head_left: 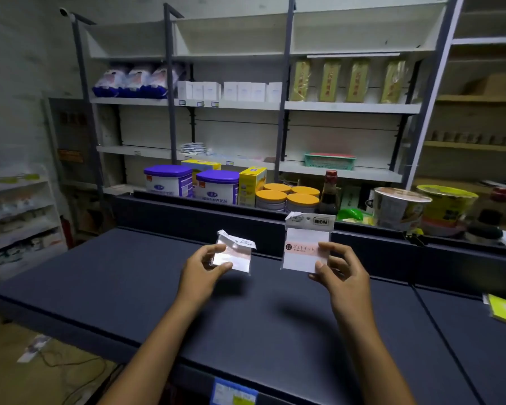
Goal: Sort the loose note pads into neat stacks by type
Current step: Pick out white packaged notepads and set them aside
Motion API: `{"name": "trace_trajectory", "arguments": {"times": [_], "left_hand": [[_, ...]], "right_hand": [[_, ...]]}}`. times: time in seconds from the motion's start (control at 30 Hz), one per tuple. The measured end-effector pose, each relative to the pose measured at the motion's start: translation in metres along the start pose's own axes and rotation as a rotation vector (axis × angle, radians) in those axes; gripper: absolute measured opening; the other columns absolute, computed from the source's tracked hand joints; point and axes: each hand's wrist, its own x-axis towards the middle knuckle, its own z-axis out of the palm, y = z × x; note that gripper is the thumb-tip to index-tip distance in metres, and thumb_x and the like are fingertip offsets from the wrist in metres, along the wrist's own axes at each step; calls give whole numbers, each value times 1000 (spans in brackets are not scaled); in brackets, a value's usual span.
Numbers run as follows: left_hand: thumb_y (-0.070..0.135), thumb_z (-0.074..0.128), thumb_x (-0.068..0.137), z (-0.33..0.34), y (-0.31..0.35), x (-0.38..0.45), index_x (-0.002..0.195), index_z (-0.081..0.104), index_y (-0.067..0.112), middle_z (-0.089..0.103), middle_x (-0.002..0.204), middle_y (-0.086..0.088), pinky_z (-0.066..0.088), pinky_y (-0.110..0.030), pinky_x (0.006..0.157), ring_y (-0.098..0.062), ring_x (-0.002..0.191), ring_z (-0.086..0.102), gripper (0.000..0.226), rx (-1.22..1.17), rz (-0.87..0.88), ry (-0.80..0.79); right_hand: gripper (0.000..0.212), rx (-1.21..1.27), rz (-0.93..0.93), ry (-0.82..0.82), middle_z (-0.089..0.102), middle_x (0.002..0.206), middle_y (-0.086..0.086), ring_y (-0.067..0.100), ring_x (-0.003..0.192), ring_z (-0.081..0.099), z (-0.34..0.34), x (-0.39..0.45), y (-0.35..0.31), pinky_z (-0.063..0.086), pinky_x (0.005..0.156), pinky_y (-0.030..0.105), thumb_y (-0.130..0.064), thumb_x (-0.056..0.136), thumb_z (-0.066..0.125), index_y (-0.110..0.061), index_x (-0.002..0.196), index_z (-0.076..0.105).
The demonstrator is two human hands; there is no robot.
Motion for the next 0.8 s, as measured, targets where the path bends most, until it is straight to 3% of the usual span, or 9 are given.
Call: {"name": "trace_trajectory", "arguments": {"times": [0.07,0.1,0.27,0.5,0.67,0.8], "left_hand": [[7,81,76,-1,-11,18,101,68,27,70,100,11,45,-4,76,-10,93,64,35,65,9,-57],[8,82,75,-1,-16,27,102,69,26,70,101,9,45,-5,77,-9,93,64,35,93,7,-87],[18,83,76,-6,-41,56,107,70,26,70,108,7,48,-29,96,-13,106,62,35,265,1,-185],[37,70,86,-12,-62,72,120,64,26,66,115,-1,45,-31,94,-17,112,52,36,493,36,-303],[53,57,90,-14,-63,70,123,58,36,50,120,-1,37,-34,97,-24,119,42,37,809,127,-307],[55,57,89,-20,-57,78,121,59,36,48,119,0,41,-34,96,-22,118,47,37,809,154,-381]], "right_hand": [[36,-12,-11,34,72,103,0,16,95,71,15,2,5,58,71,23,4,92,60,-29,104,68],[36,-17,-13,46,71,104,1,16,95,71,22,3,7,58,71,24,4,92,59,-29,104,68],[35,-45,-12,82,70,105,0,16,96,70,51,5,16,59,72,25,3,93,59,-29,106,67],[35,-69,-9,126,70,105,-2,14,96,70,69,6,25,59,71,24,4,93,59,-27,106,68],[34,-106,9,120,71,102,-3,15,93,70,83,12,32,58,70,24,2,92,60,-27,108,68],[34,-153,25,80,71,101,-4,11,91,69,96,21,37,58,69,25,1,92,60,-27,109,68]]}}
